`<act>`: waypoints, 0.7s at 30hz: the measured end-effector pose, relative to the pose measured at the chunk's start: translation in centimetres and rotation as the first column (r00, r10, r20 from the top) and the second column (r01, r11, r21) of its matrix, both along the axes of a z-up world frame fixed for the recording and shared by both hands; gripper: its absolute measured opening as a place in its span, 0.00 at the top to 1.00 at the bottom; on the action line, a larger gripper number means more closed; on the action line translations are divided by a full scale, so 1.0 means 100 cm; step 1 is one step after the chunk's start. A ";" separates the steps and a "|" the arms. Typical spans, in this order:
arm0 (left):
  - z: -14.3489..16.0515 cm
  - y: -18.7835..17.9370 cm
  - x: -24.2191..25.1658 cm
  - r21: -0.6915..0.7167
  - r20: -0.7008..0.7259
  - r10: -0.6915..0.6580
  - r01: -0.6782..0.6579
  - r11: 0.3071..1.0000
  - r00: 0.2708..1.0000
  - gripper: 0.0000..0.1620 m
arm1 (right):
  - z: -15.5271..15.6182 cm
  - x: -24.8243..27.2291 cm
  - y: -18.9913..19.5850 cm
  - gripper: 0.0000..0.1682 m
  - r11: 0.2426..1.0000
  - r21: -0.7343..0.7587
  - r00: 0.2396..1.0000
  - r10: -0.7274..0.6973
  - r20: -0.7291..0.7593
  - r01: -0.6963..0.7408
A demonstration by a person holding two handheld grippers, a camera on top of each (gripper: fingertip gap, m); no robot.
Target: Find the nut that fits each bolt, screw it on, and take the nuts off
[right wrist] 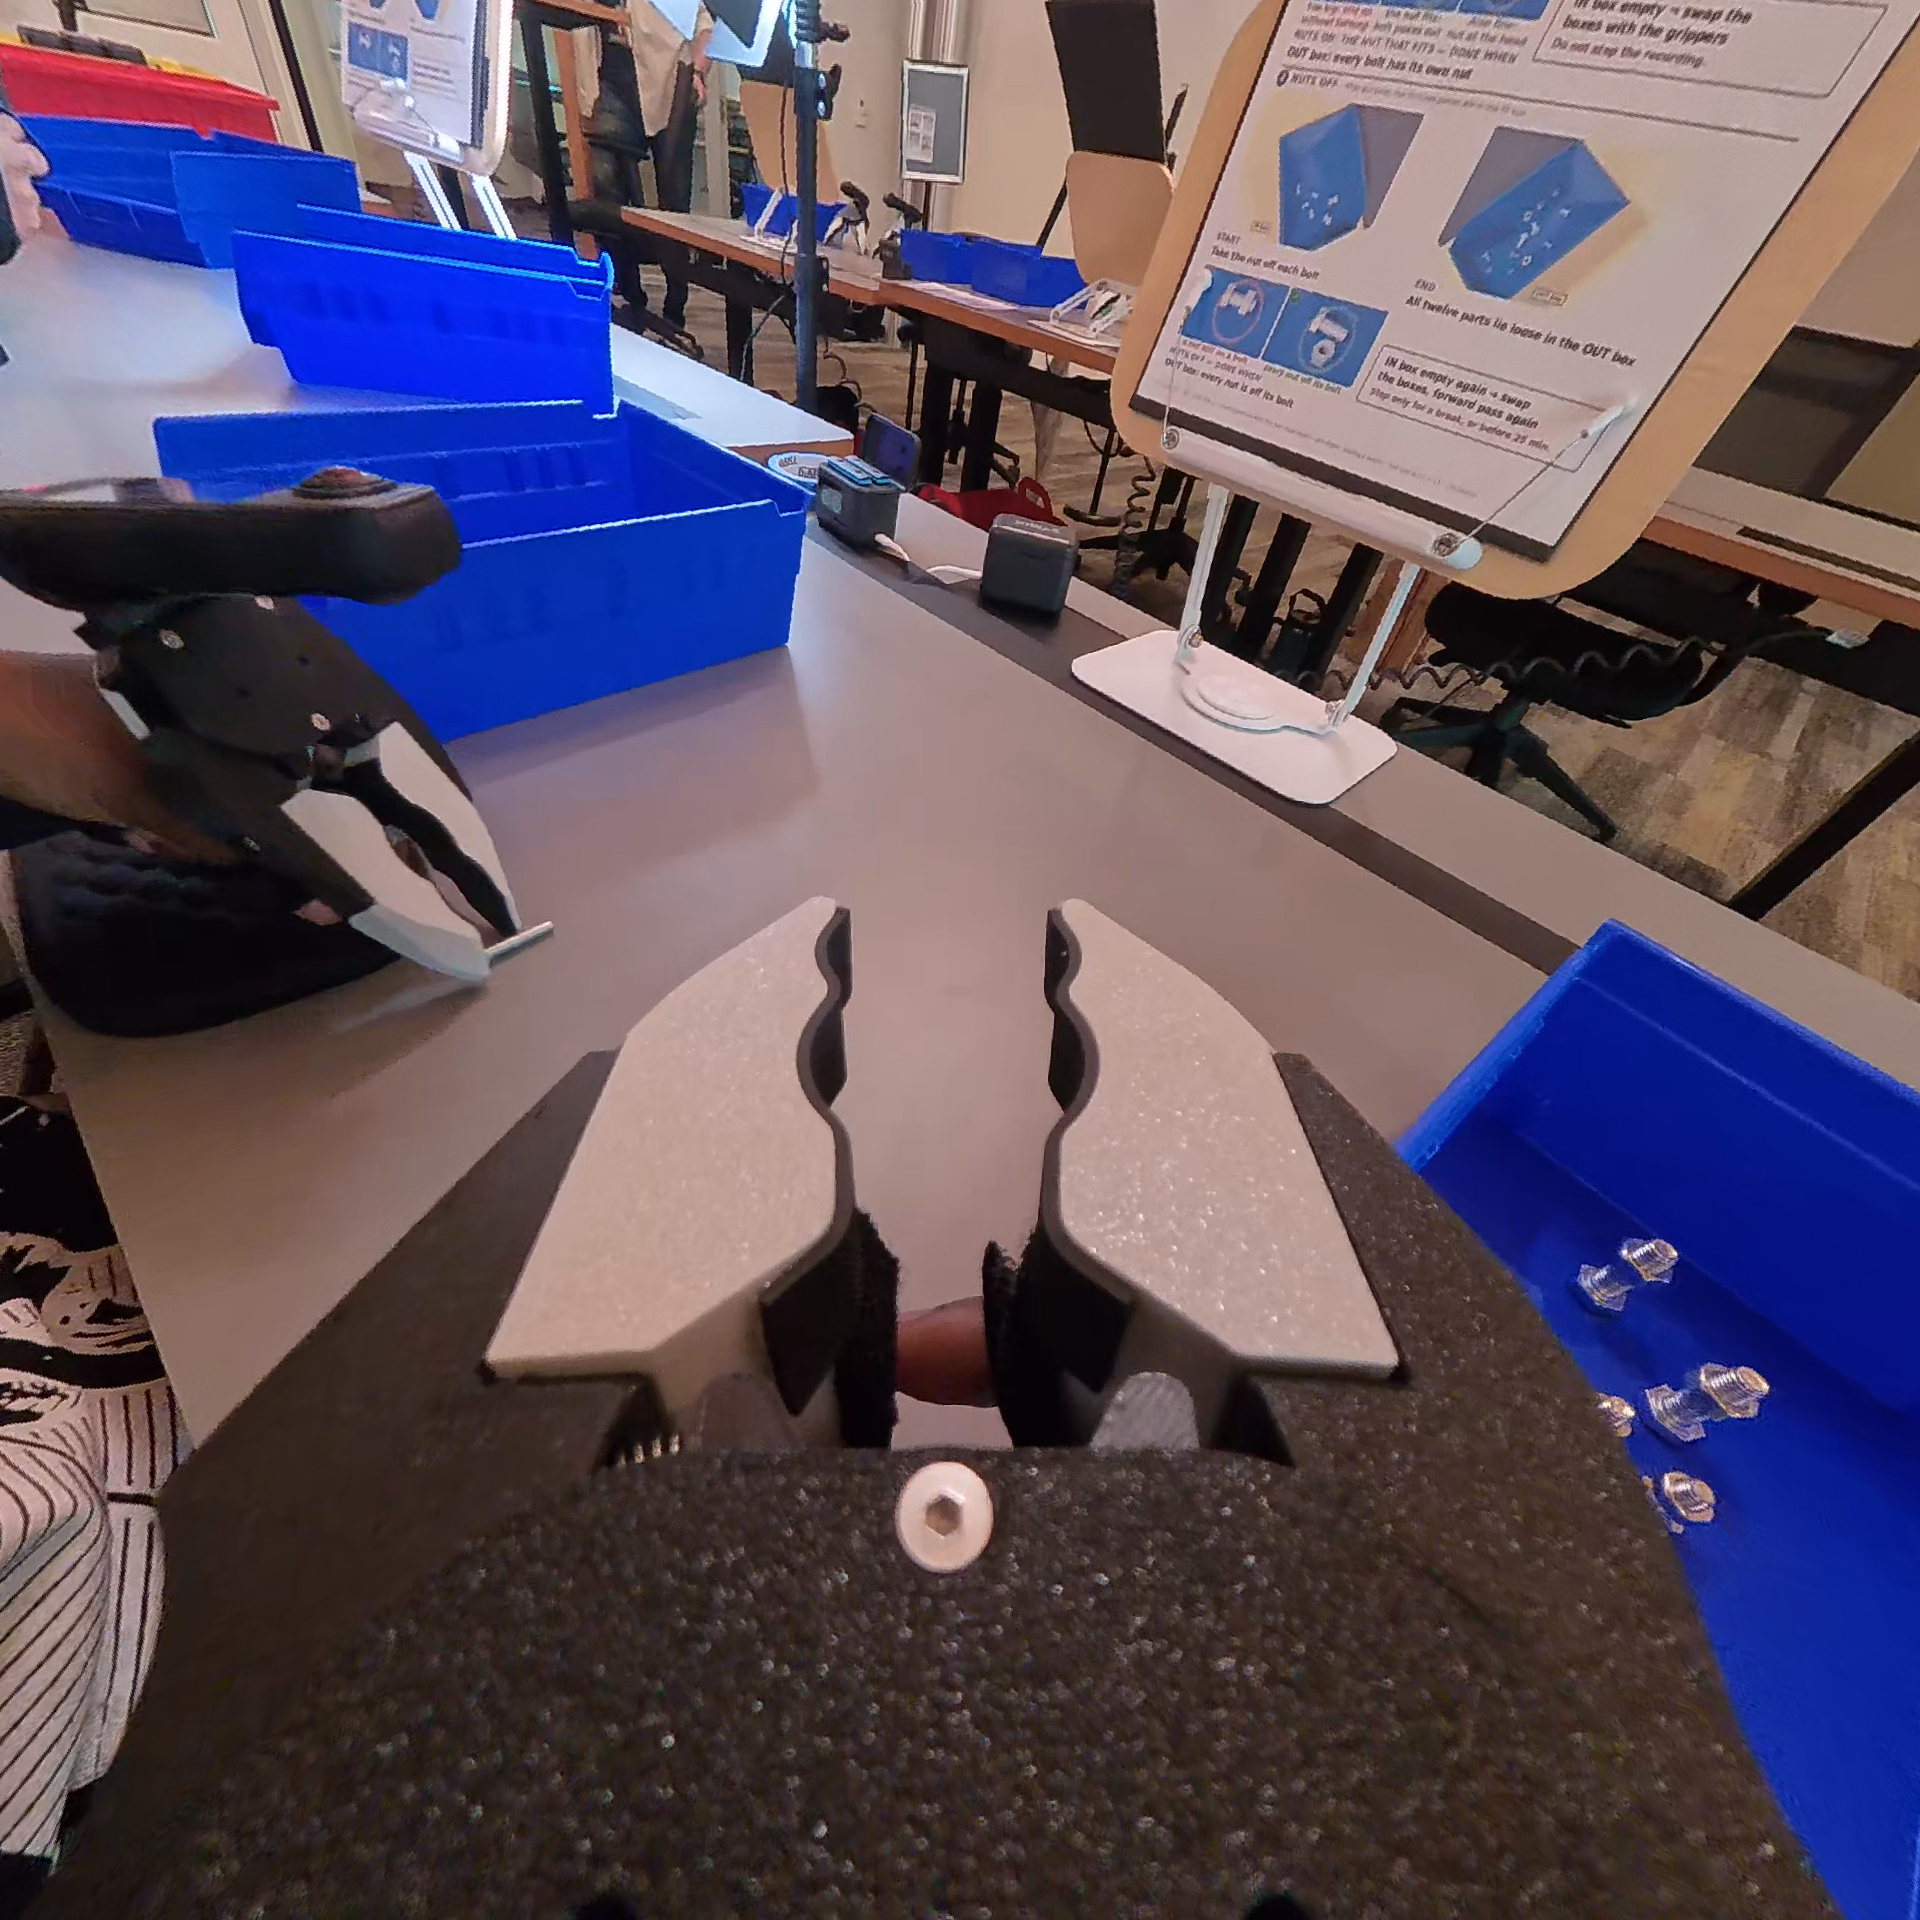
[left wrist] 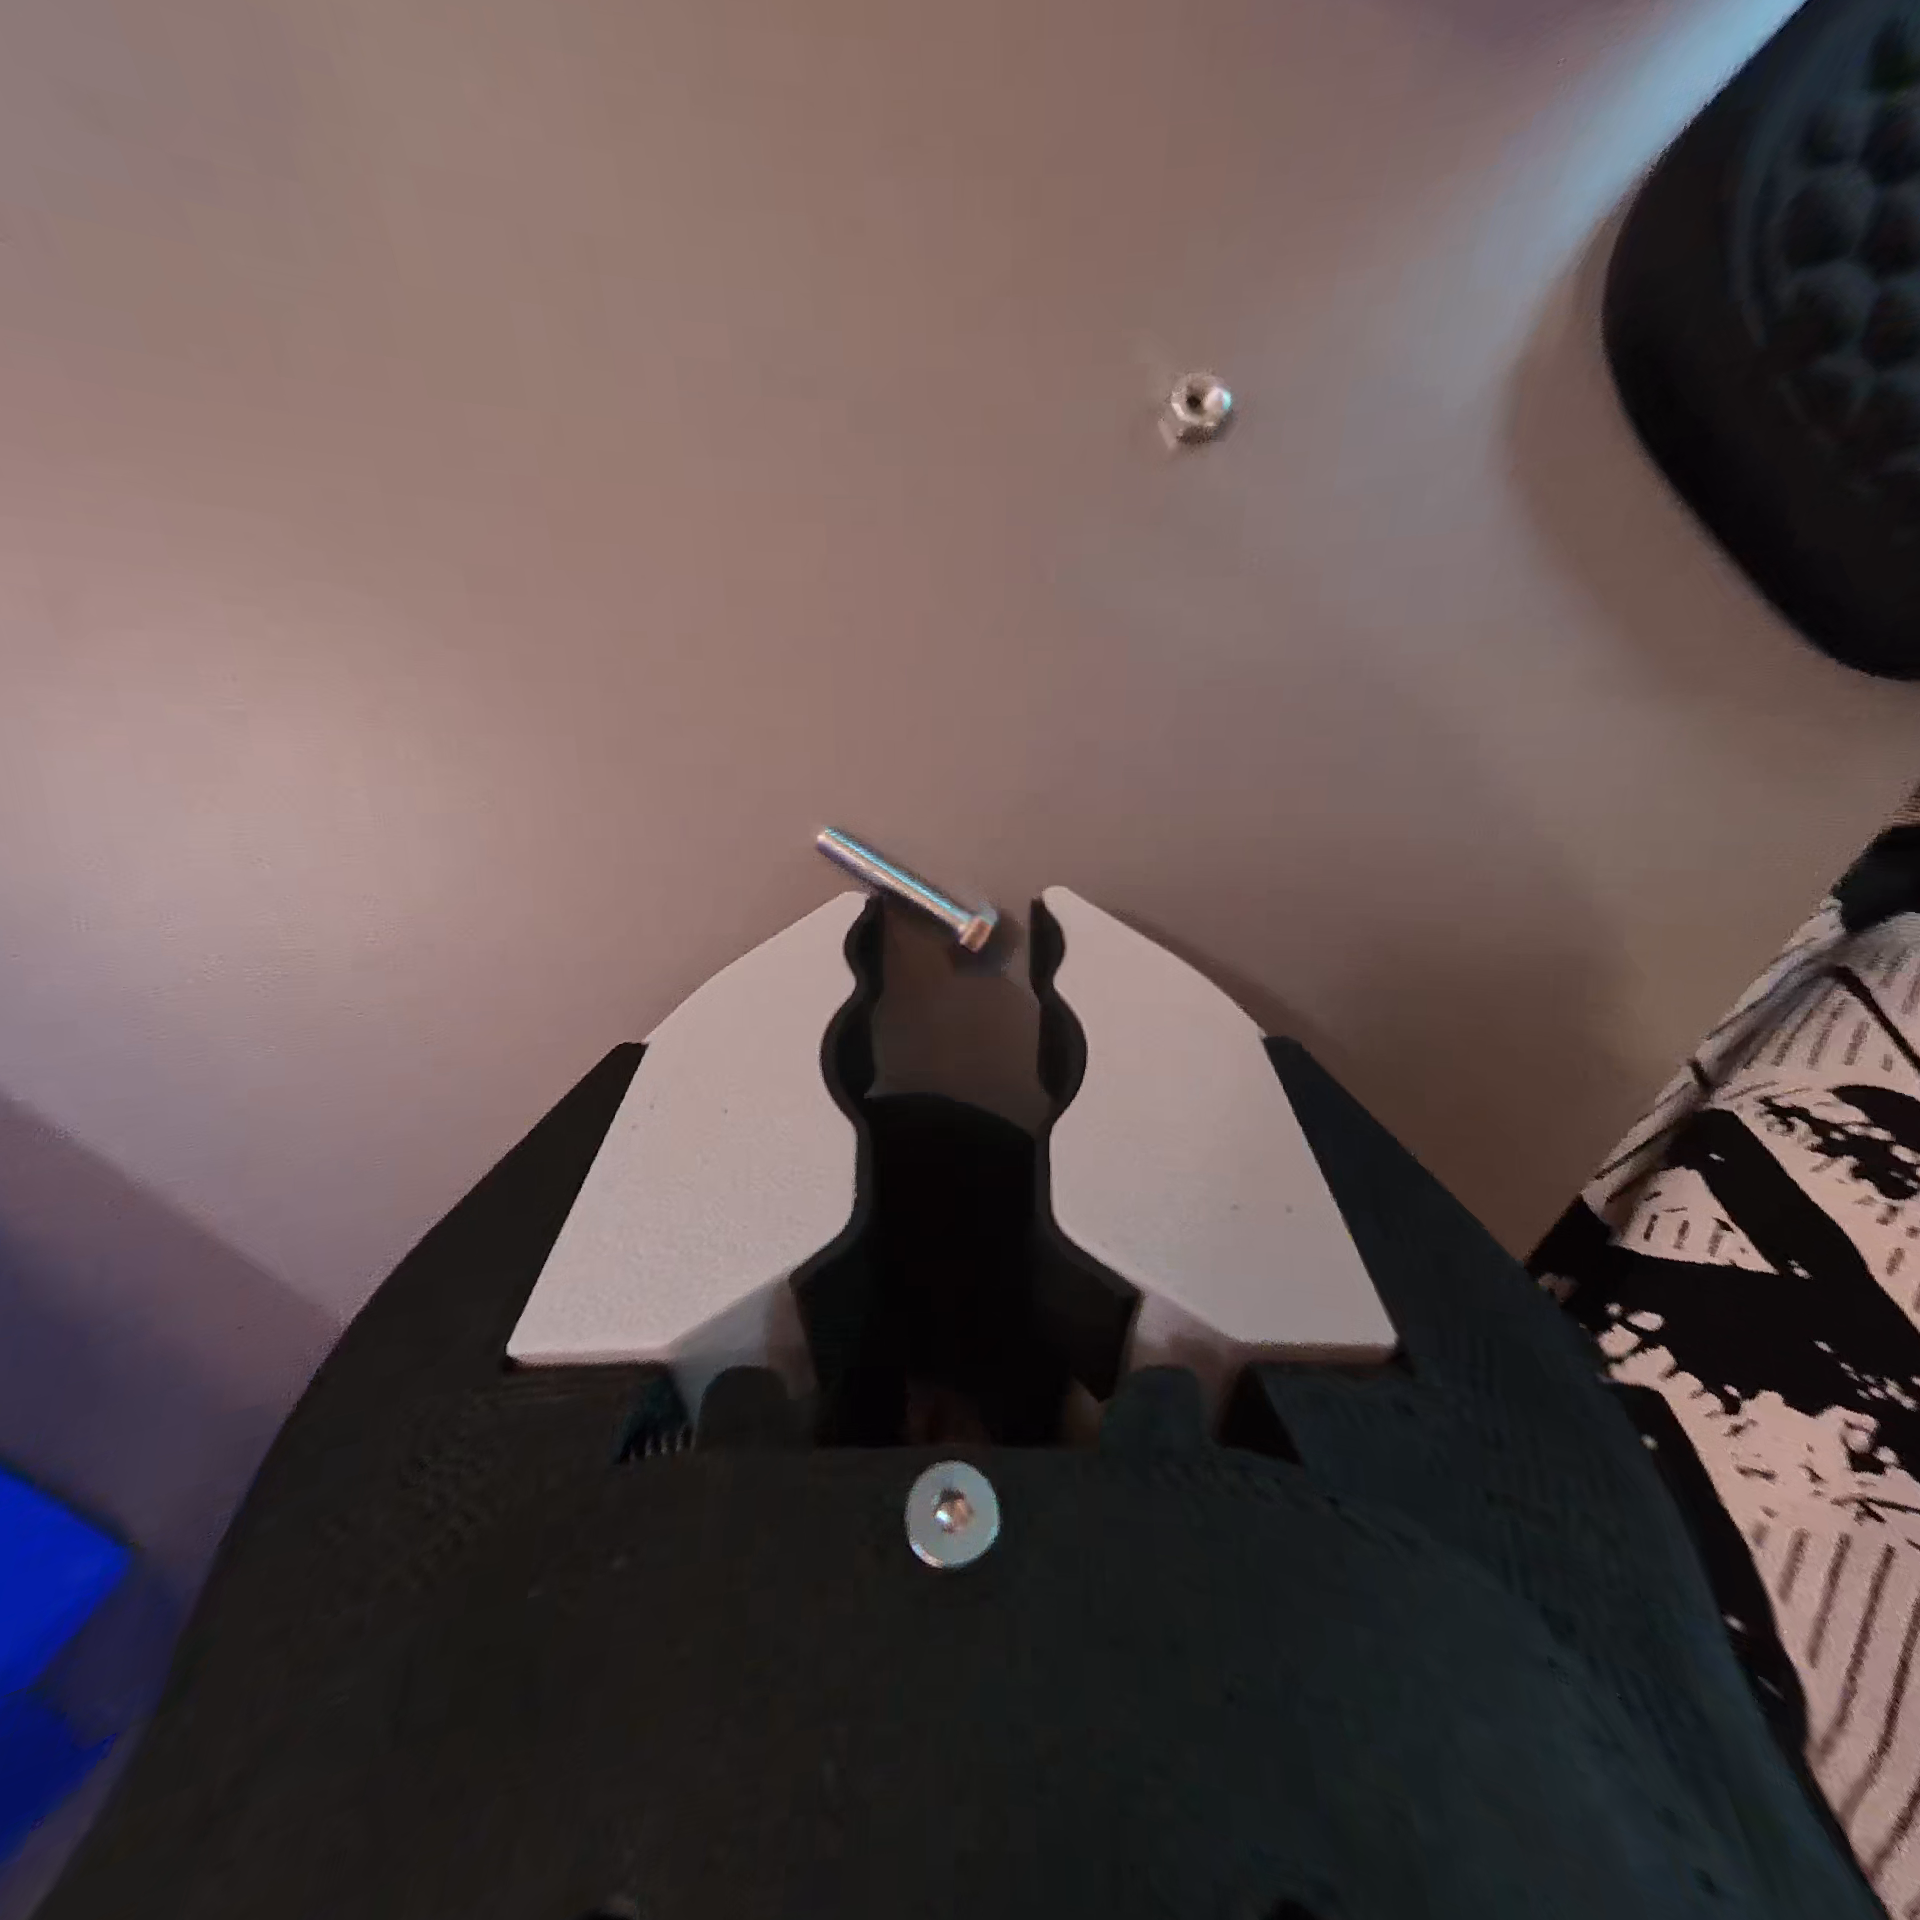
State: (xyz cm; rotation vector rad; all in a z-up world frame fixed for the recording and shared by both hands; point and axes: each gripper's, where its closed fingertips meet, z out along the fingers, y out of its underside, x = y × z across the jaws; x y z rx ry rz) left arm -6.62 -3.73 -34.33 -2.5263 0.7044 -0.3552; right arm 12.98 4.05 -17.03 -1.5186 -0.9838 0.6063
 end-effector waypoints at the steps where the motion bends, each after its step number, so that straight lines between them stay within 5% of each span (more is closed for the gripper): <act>1: -0.001 0.003 -0.001 0.013 -0.026 0.004 -0.004 1.000 1.000 0.87 | 0.001 0.001 0.000 0.79 1.000 0.002 1.000 -0.002 -0.002 0.002; 9: 0.001 0.009 0.002 0.133 -0.122 -0.118 0.134 0.982 0.985 0.97 | 0.002 -0.016 -0.011 0.80 0.998 -0.017 0.997 0.066 -0.037 -0.067; 12: 0.048 0.024 0.024 0.455 0.035 -0.217 0.178 0.872 0.976 0.96 | -0.004 -0.049 -0.029 0.81 0.972 -0.098 0.972 0.201 -0.120 -0.213; 15: 0.111 0.025 0.043 0.692 0.281 -0.304 0.027 0.721 0.910 0.97 | -0.012 -0.088 -0.043 0.81 0.926 -0.189 0.933 0.286 -0.219 -0.328; 21: 0.138 0.013 0.061 0.769 0.353 -0.410 -0.012 0.639 0.841 0.96 | -0.022 -0.140 -0.062 0.88 0.871 -0.248 0.888 0.347 -0.303 -0.425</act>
